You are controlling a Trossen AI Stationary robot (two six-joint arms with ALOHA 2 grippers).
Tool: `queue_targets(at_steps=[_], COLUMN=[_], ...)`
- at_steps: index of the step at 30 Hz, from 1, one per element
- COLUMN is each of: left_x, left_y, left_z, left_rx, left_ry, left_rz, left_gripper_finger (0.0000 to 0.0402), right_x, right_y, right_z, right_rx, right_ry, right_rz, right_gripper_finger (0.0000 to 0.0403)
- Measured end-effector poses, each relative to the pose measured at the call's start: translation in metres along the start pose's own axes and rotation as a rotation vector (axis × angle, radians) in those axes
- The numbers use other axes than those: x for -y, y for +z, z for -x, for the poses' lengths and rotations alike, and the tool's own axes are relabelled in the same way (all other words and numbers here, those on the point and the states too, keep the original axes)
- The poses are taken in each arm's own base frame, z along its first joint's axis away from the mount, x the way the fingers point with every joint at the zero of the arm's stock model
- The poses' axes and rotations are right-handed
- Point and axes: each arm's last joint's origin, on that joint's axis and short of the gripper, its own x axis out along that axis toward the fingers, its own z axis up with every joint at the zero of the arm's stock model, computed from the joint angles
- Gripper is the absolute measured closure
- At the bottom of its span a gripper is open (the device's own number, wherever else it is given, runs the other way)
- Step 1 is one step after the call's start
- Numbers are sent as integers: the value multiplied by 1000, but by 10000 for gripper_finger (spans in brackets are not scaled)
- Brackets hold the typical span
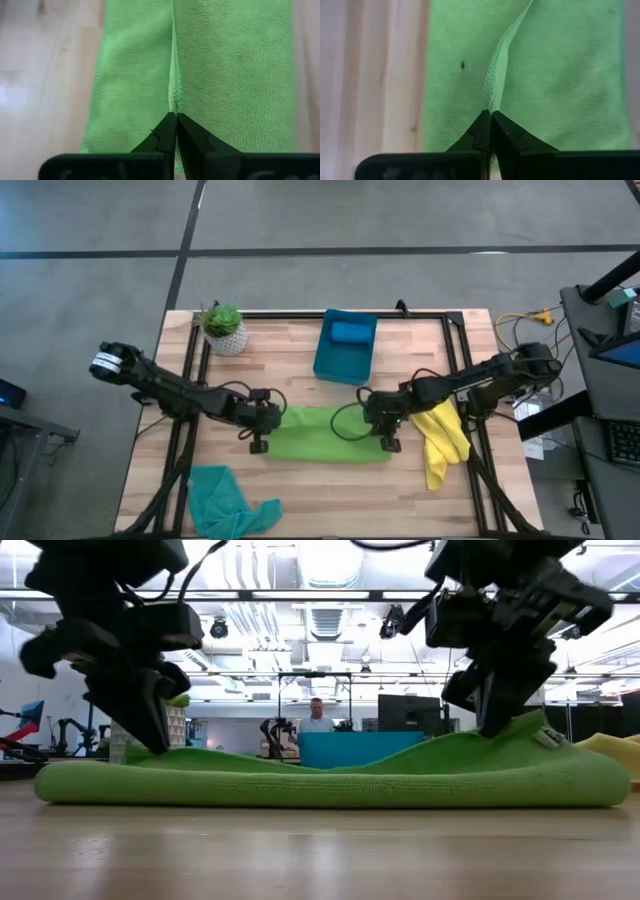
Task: Fold microfiber towels
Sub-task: Fold the green microfiber cloth
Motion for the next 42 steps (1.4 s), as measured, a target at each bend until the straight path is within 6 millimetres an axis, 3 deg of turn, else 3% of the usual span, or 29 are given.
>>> queue_targets(at_steps=[17, 32, 42], left_x=[-21, -24, -29], left_y=[4, -6, -18], left_z=[-3, -4, -9], left_rx=[-3, -17, -47], left_ry=[48, 91, 132], left_rz=[6, 58, 58], left_gripper_finger=[402, 402, 402], right_x=[38, 48, 51], right_y=[0, -12, -7], right_z=[7, 3, 3], right_rx=[14, -23, 24], right_ry=[-40, -57, -152], right_rz=[-25, -52, -45], right_gripper_finger=[394, 394, 394])
